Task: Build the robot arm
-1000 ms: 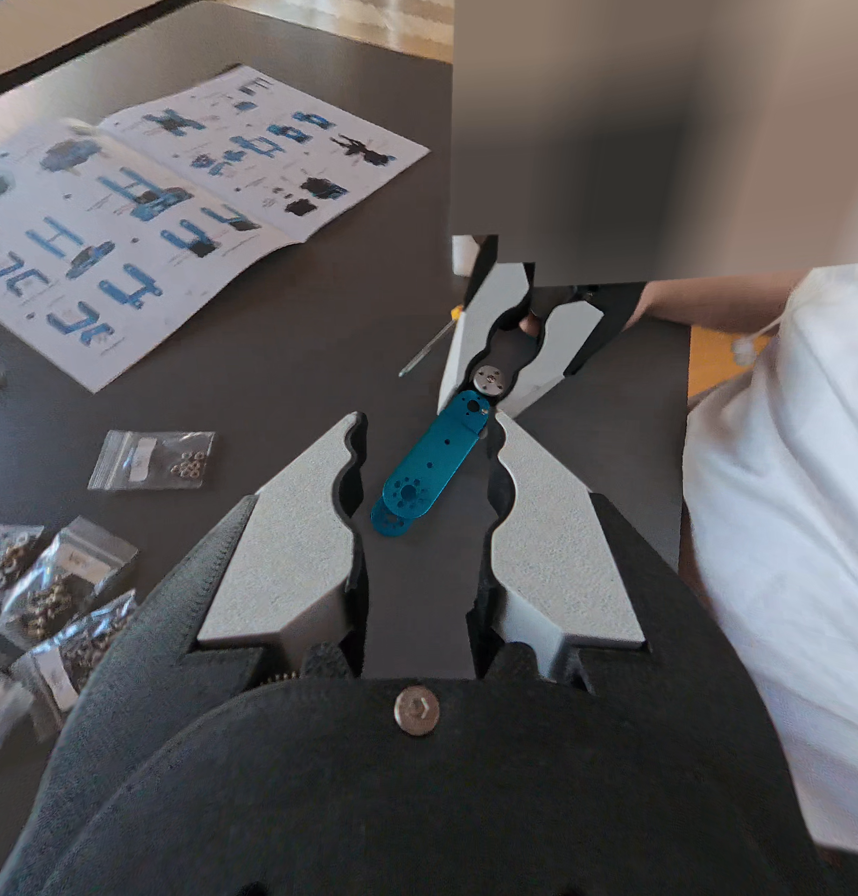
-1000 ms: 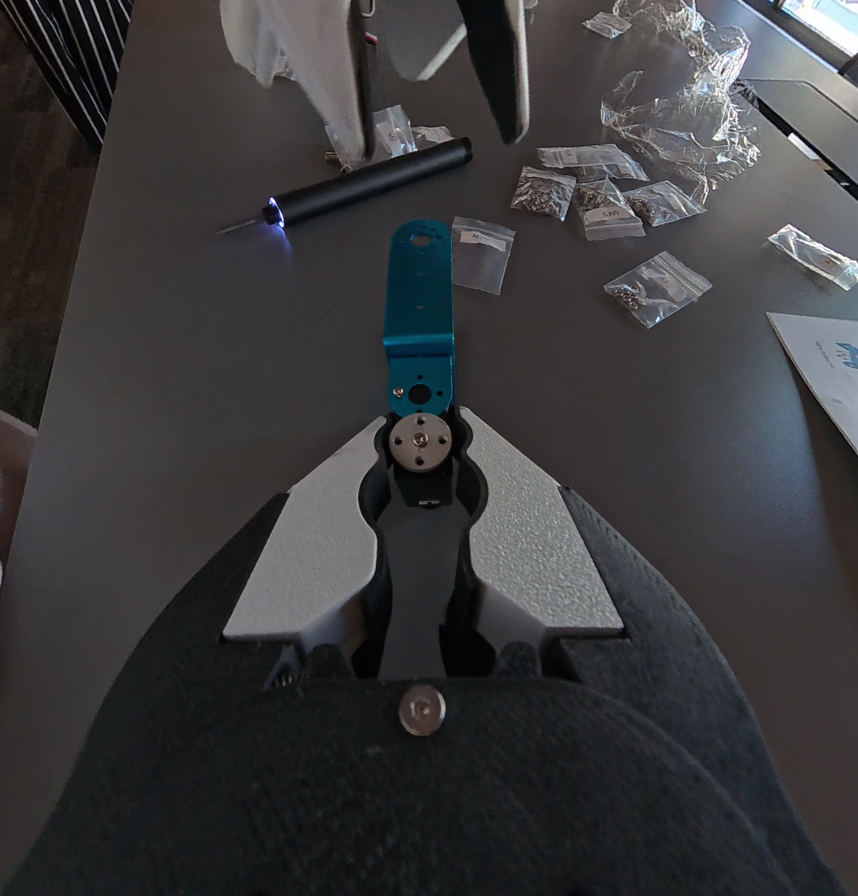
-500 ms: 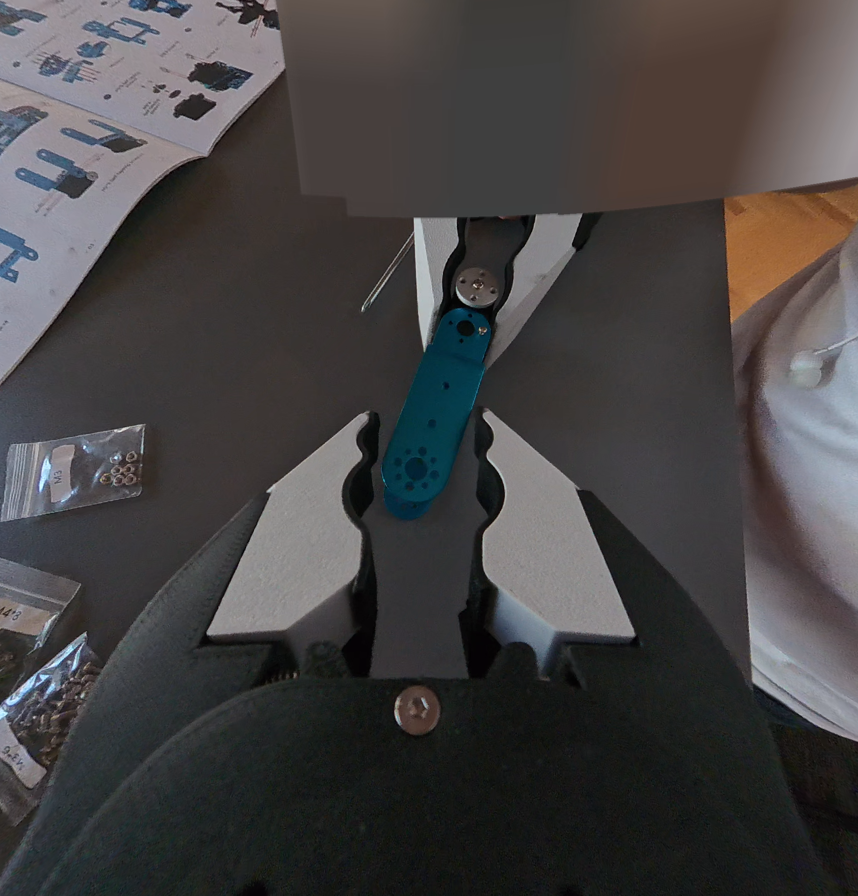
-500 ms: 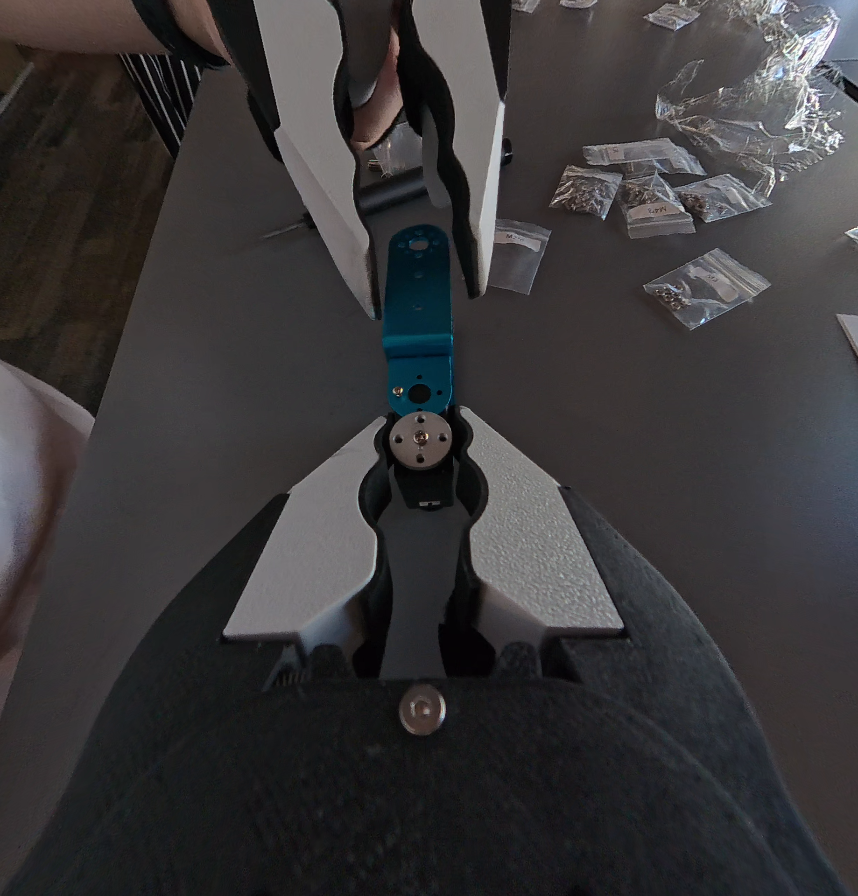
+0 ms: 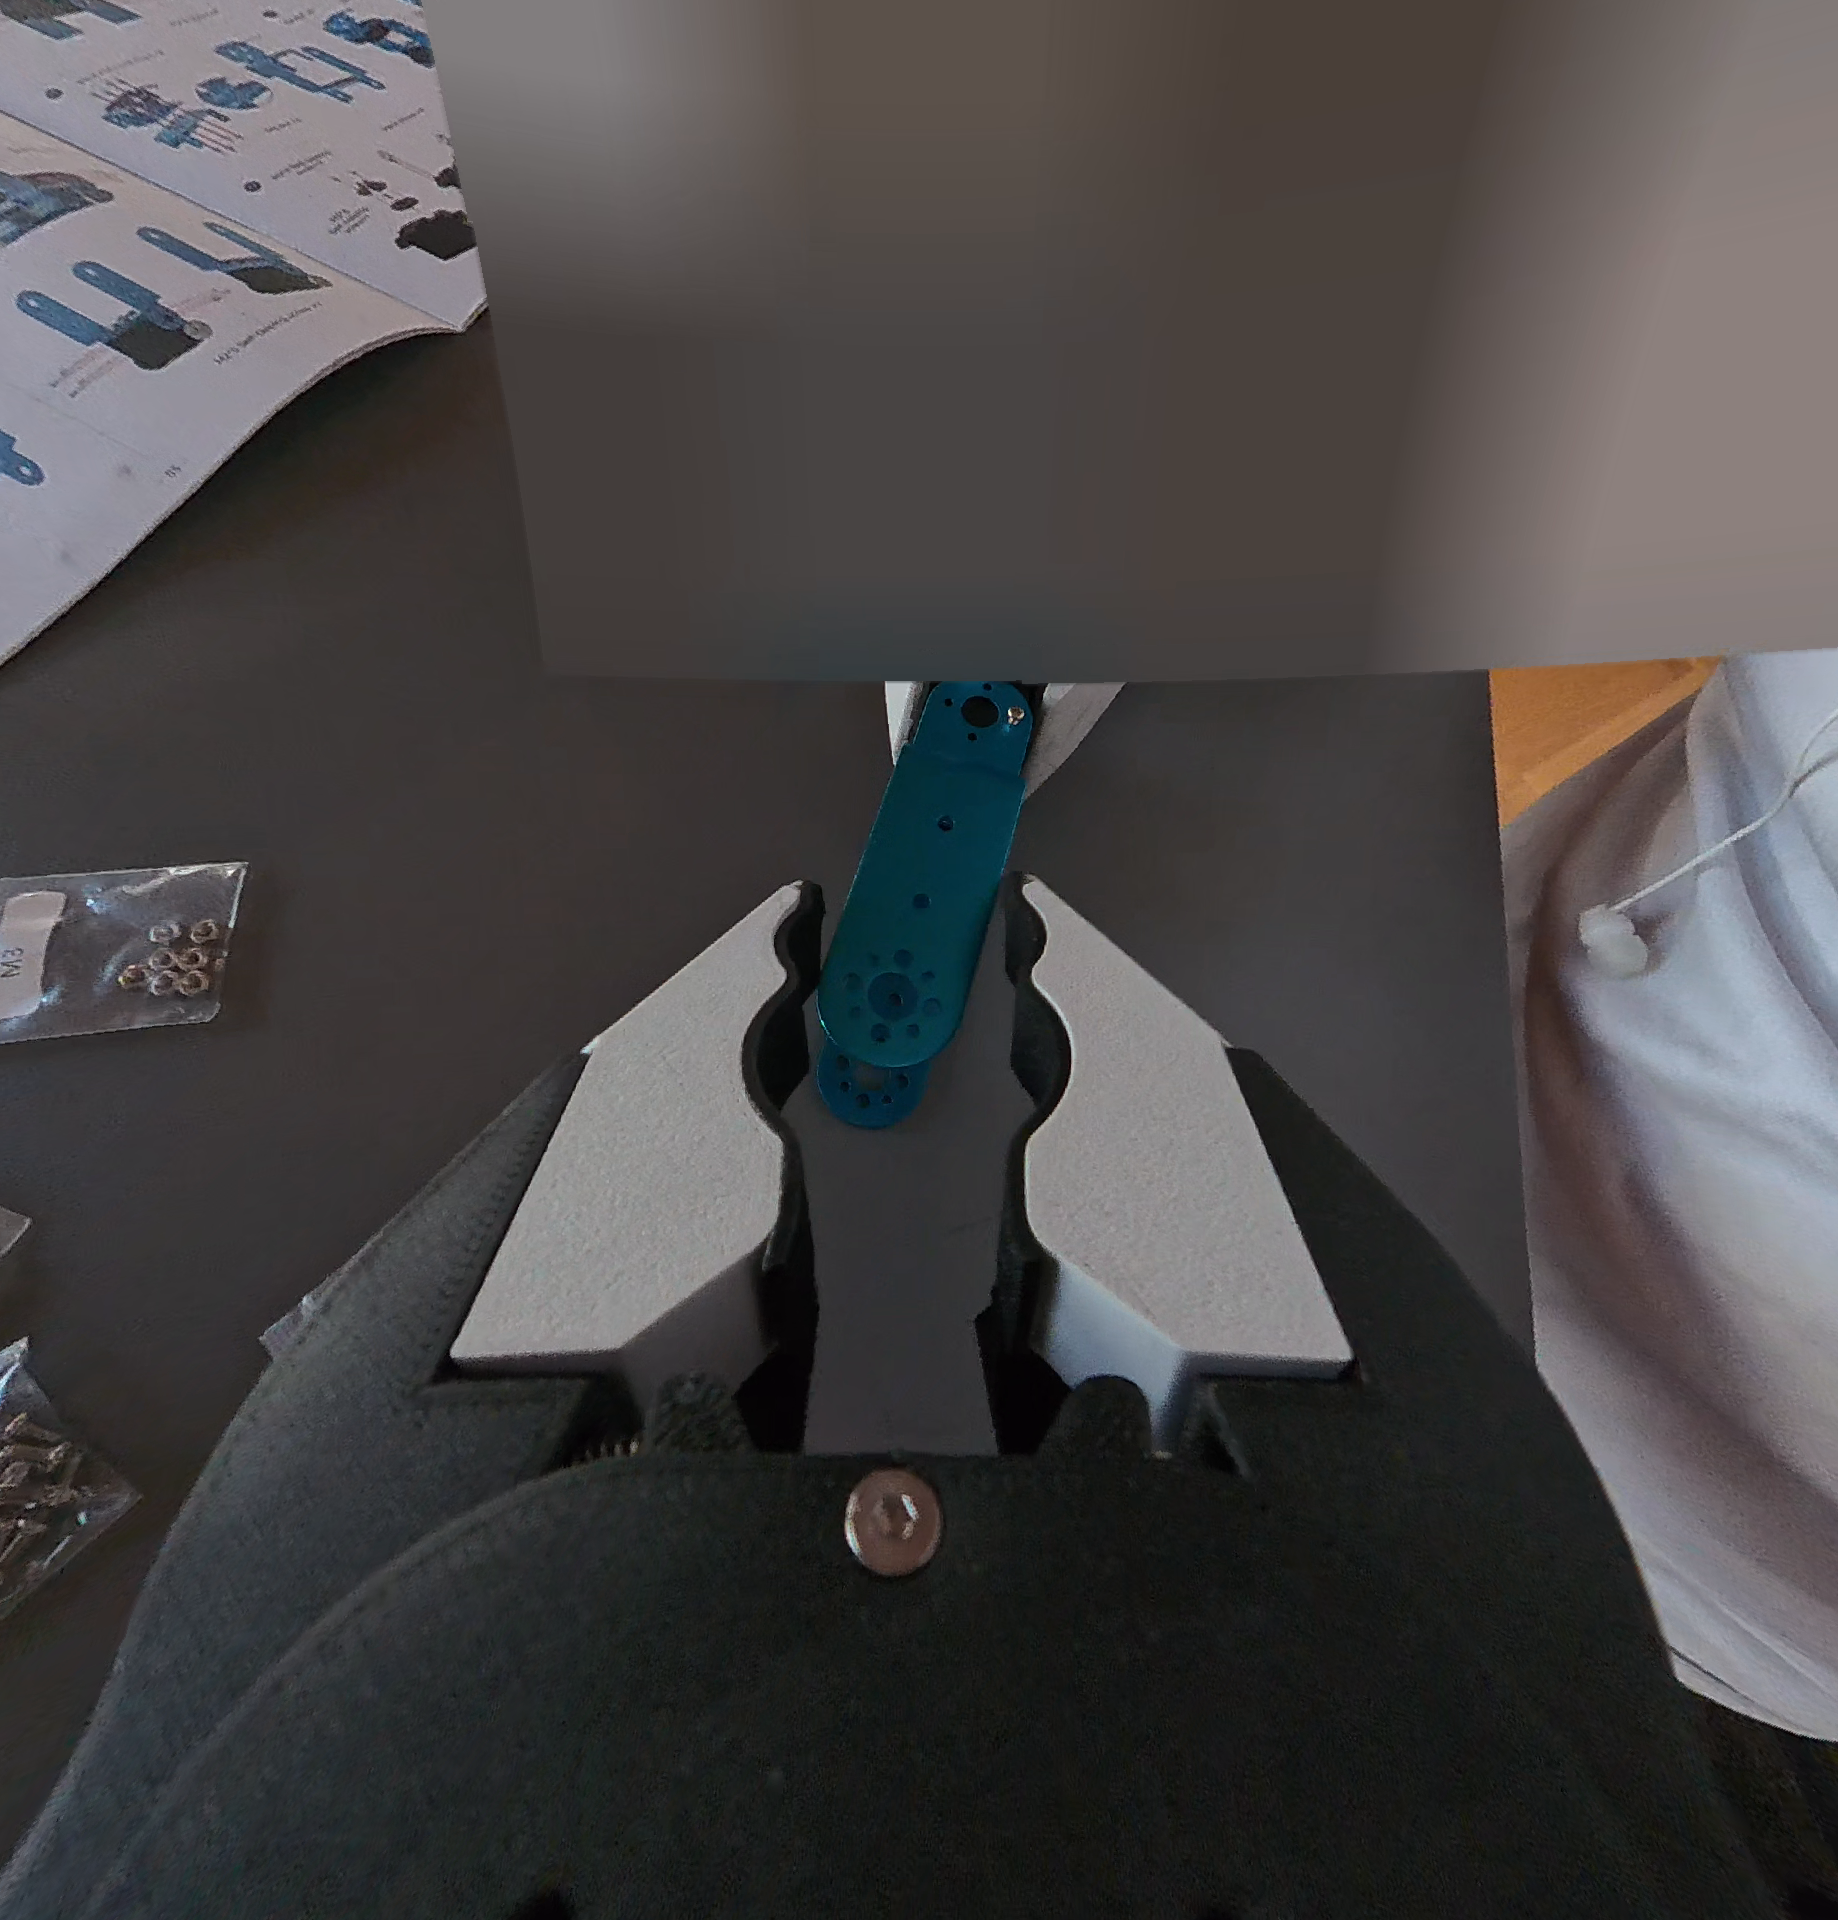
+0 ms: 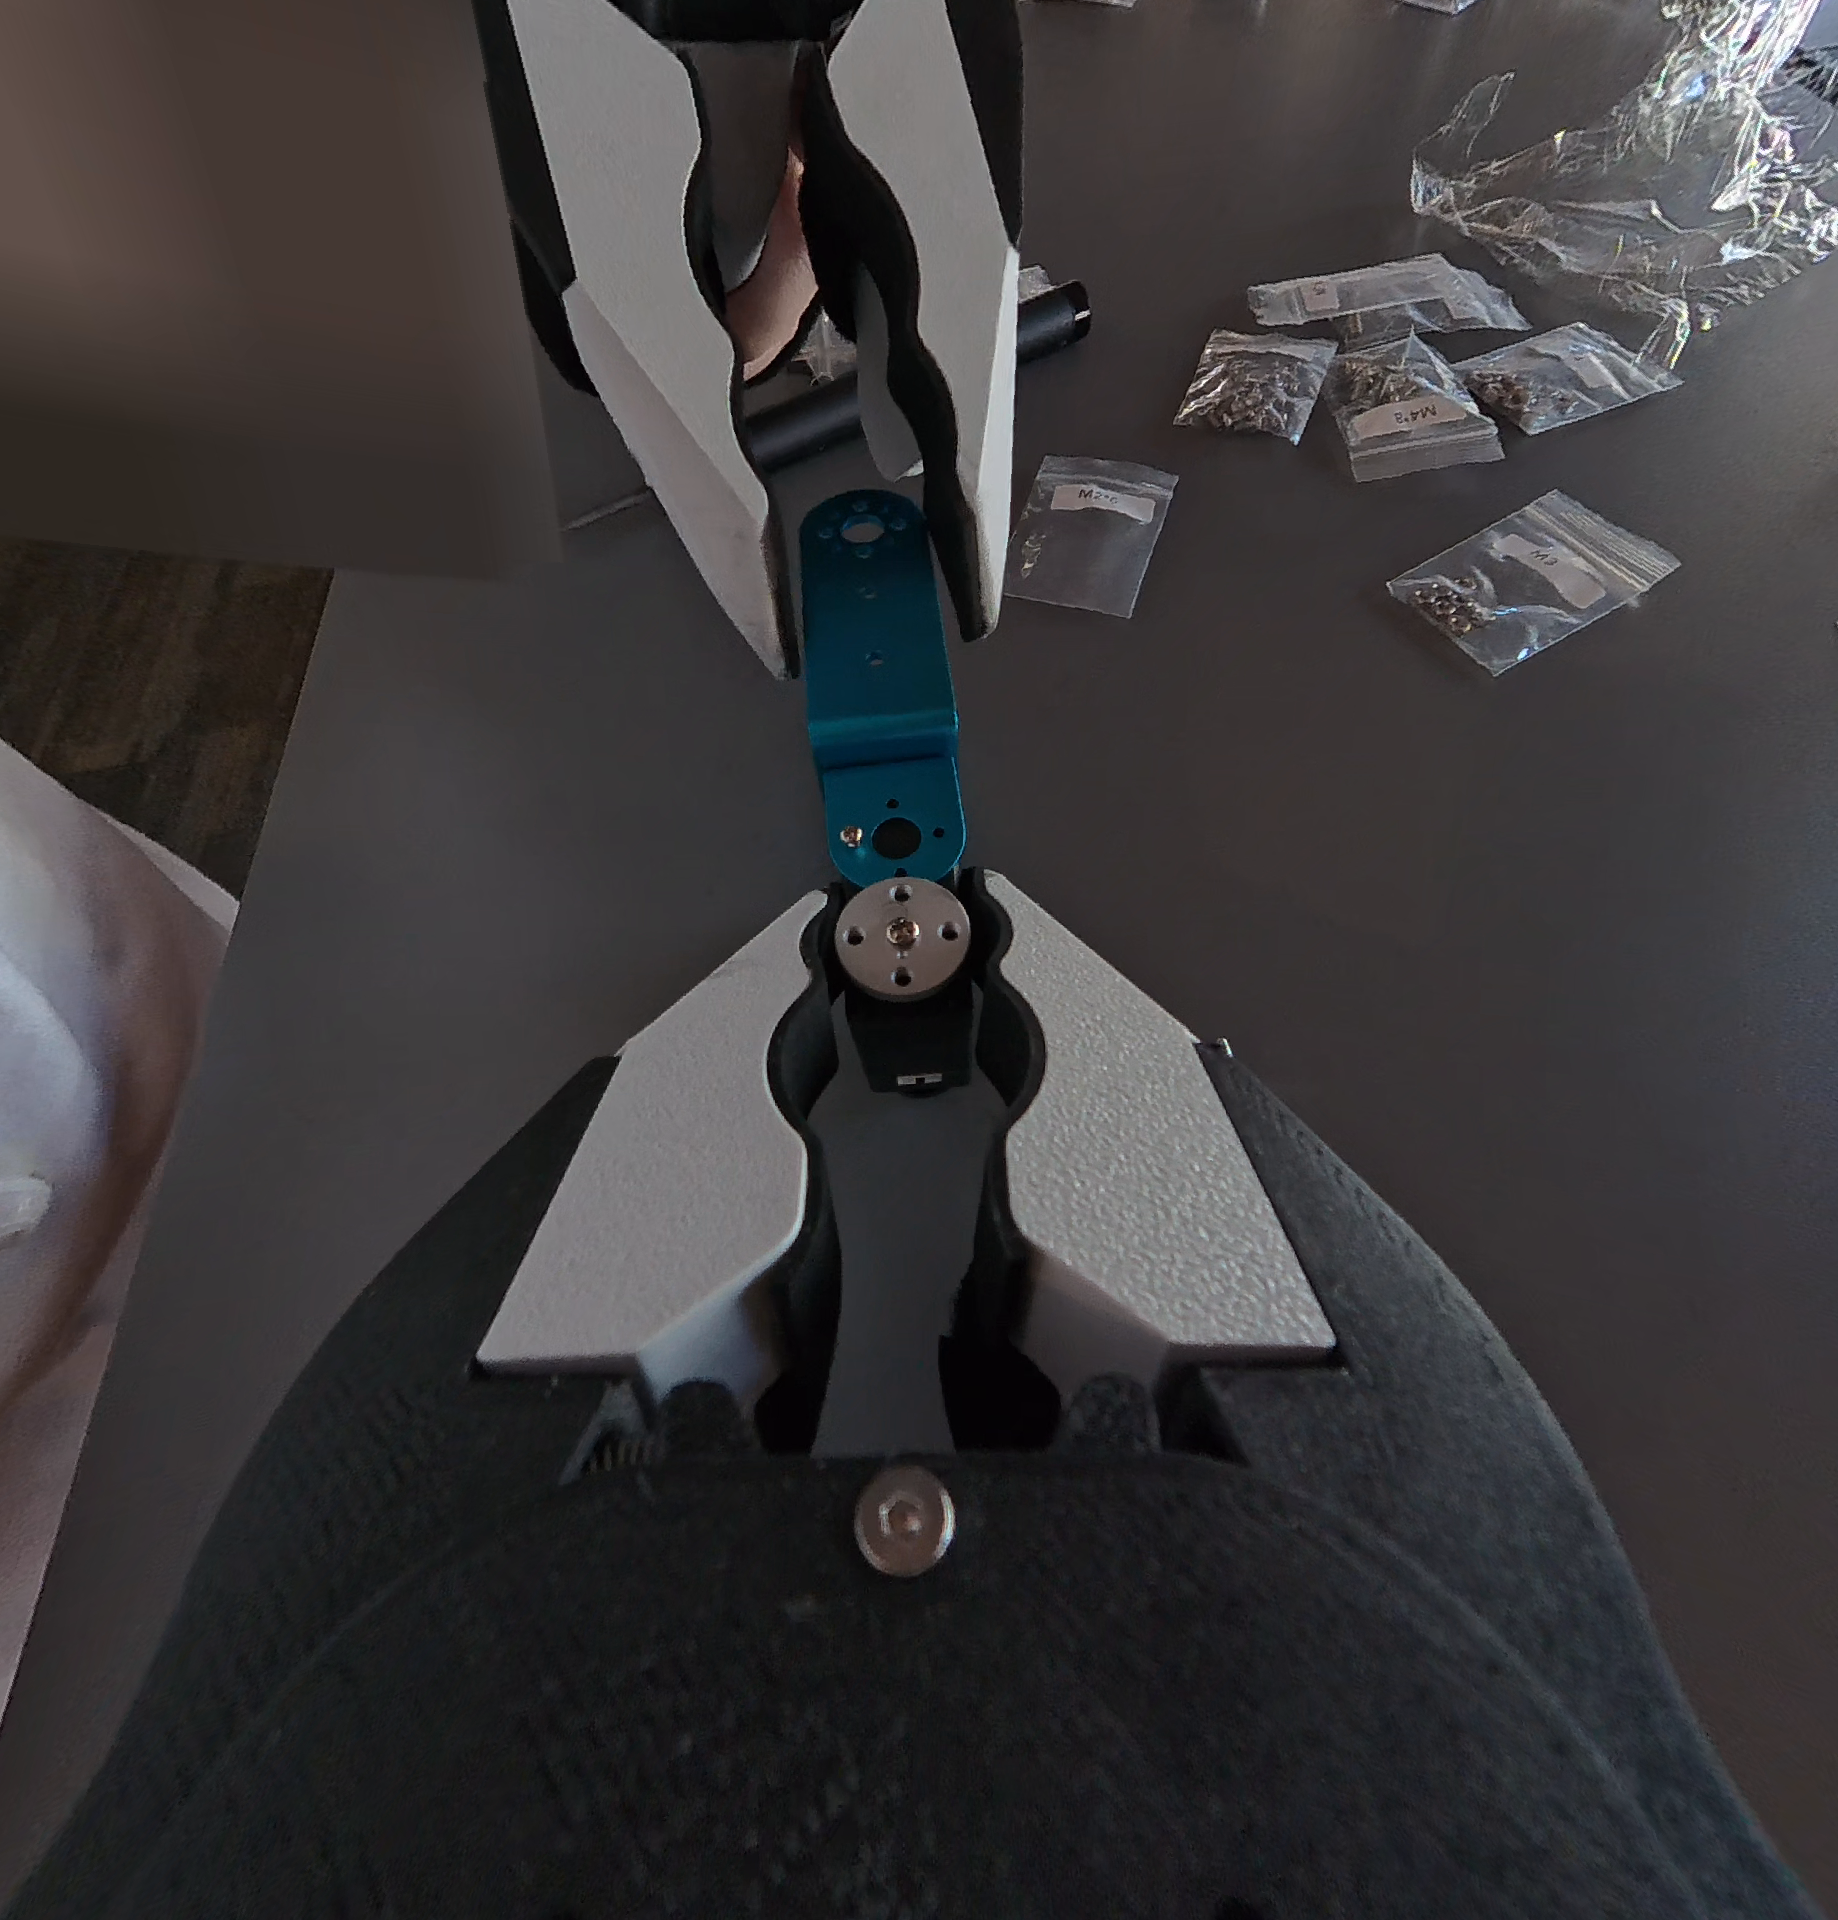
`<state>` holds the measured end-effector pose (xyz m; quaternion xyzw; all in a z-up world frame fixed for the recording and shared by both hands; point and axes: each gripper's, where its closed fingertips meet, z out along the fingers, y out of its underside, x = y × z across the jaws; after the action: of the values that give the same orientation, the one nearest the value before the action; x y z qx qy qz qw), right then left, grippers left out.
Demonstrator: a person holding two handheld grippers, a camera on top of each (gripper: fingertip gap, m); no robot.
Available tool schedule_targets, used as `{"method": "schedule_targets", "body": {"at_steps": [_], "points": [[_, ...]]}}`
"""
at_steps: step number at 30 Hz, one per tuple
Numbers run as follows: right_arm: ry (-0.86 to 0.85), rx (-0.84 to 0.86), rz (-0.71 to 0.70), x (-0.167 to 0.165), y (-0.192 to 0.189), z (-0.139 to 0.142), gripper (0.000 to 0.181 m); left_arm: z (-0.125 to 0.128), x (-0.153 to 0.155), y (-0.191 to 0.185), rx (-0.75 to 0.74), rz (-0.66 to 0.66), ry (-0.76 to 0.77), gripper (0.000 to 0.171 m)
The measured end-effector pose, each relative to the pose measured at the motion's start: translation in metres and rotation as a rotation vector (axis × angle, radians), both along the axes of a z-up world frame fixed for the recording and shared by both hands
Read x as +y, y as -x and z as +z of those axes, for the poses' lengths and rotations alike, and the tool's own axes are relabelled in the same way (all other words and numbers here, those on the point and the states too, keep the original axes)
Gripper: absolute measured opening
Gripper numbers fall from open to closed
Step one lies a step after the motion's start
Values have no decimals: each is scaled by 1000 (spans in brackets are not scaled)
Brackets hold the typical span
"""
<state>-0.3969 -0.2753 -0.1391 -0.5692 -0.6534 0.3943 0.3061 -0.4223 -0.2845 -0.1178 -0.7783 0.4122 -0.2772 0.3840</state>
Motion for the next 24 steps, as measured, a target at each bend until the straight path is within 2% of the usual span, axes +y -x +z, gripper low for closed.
{"method": "schedule_targets", "body": {"at_steps": [7, 24], "points": [[-10, 2, 9, -1, 0, 0, 22, 4, -1, -1, -54, -14, 22, 31], [-8, 2, 13, -2, -1, 0, 22, 4, 0, -1, -80, -28, 39, 31]]}}
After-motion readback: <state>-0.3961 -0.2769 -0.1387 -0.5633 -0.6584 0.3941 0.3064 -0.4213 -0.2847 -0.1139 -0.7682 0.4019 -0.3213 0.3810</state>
